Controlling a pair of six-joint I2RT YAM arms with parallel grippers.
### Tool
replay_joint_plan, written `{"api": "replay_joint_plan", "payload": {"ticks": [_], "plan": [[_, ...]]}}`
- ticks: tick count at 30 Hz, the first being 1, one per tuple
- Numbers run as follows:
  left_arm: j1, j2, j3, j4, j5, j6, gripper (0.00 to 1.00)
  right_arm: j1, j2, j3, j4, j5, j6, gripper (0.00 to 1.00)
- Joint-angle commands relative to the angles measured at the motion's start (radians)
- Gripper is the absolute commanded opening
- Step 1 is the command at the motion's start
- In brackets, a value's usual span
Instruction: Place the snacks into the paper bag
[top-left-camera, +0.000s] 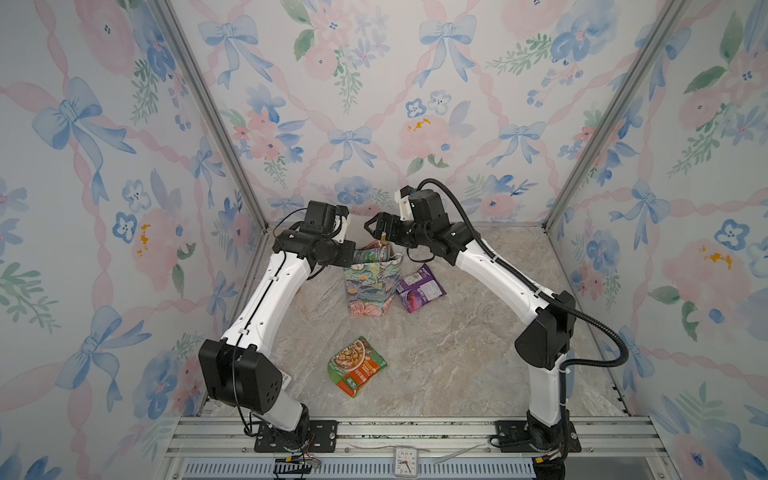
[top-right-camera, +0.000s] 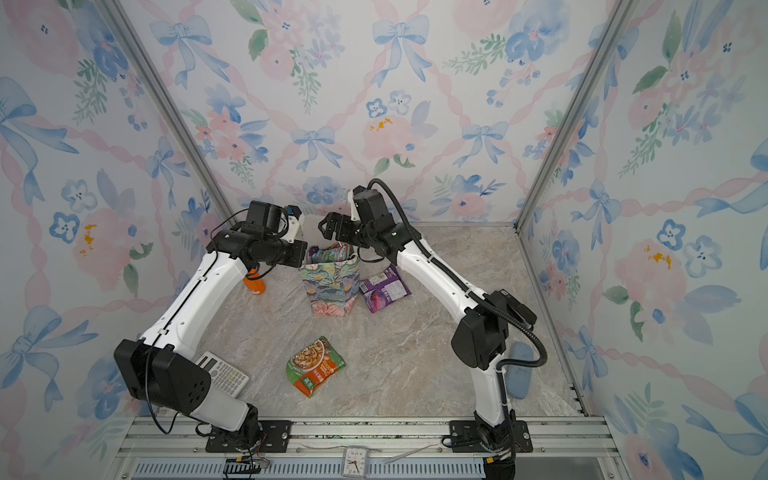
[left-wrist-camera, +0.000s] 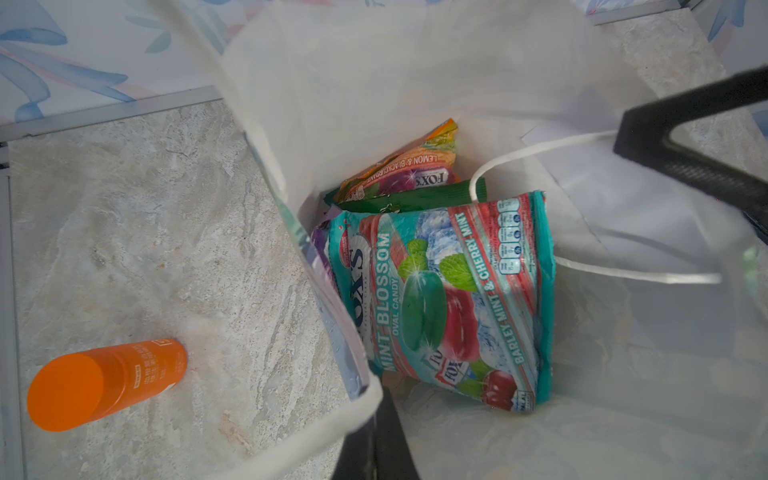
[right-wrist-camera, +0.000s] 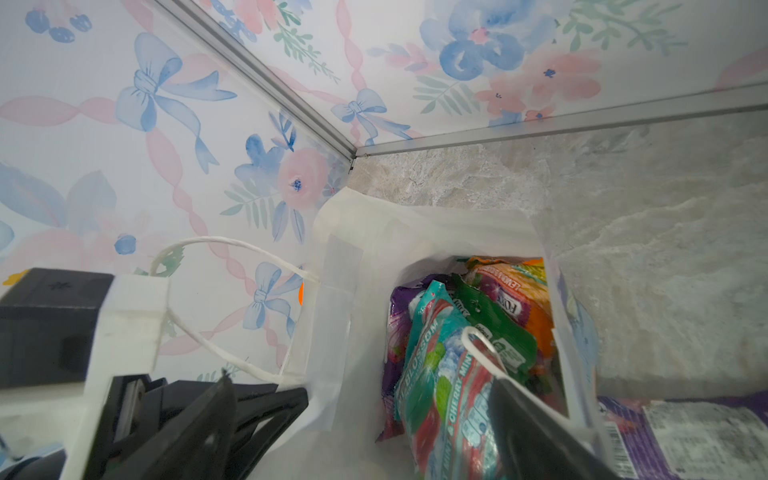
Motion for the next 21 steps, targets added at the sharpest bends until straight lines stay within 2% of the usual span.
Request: {"api": "replay_joint_plan", "payload": {"ticks": [1, 4, 10, 21], "plan": [[0.006, -0.042, -0.010, 0.000, 0.003, 0.023, 0.00, 0.013, -0.030, -0.035, 0.021, 0.076, 0.111, 0.96], [0.006, -0.043, -0.011, 0.002, 0.003, 0.022, 0.00, 0.026, -0.029, -0.039, 0.016, 0.135, 0.134, 0.97], [0.006, -0.043, -0.009, 0.002, 0.006, 0.021, 0.00, 0.032, -0.002, -0.021, 0.017, 0.157, 0.198, 0.97], [0.006, -0.055, -0.017, 0.003, -0.002, 0.024, 0.00, 0.089, -0.023, -0.036, 0.024, 0.222, 0.203, 0.96]]}}
